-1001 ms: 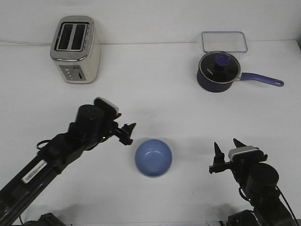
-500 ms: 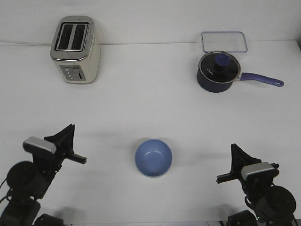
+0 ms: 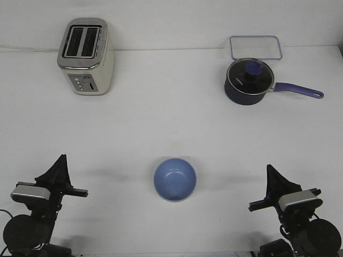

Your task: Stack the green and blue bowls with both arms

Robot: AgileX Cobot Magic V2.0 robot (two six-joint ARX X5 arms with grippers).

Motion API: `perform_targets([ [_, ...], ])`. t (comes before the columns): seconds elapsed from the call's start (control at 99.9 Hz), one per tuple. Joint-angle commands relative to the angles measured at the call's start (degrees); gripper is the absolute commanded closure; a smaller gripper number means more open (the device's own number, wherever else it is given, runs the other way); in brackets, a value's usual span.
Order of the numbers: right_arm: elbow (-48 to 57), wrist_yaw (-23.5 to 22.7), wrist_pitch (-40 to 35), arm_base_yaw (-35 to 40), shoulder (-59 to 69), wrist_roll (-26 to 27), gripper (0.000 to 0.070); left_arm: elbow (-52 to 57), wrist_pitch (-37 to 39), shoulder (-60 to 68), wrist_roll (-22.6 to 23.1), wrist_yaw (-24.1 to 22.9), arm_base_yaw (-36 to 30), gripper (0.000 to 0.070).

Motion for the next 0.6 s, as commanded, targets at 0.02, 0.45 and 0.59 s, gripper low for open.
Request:
perform_targets([
  [0.02, 0.0, 0.0, 0.7, 0.0, 0.0, -0.2, 0.0700, 0.5, 0.4, 0.0, -0.6, -0.1, 0.0, 0.0689],
  [0.45, 0.0, 0.0, 0.7, 0.0, 0.0, -0.2, 0.0700, 0.5, 0.4, 0.0, -0.6, -0.1, 0.0, 0.0688],
  [0.59, 0.0, 0.0, 0.7, 0.0, 0.0, -0.2, 0.0700, -0.5, 0.5, -0.4, -0.7, -0.1, 0.5, 0.0688],
])
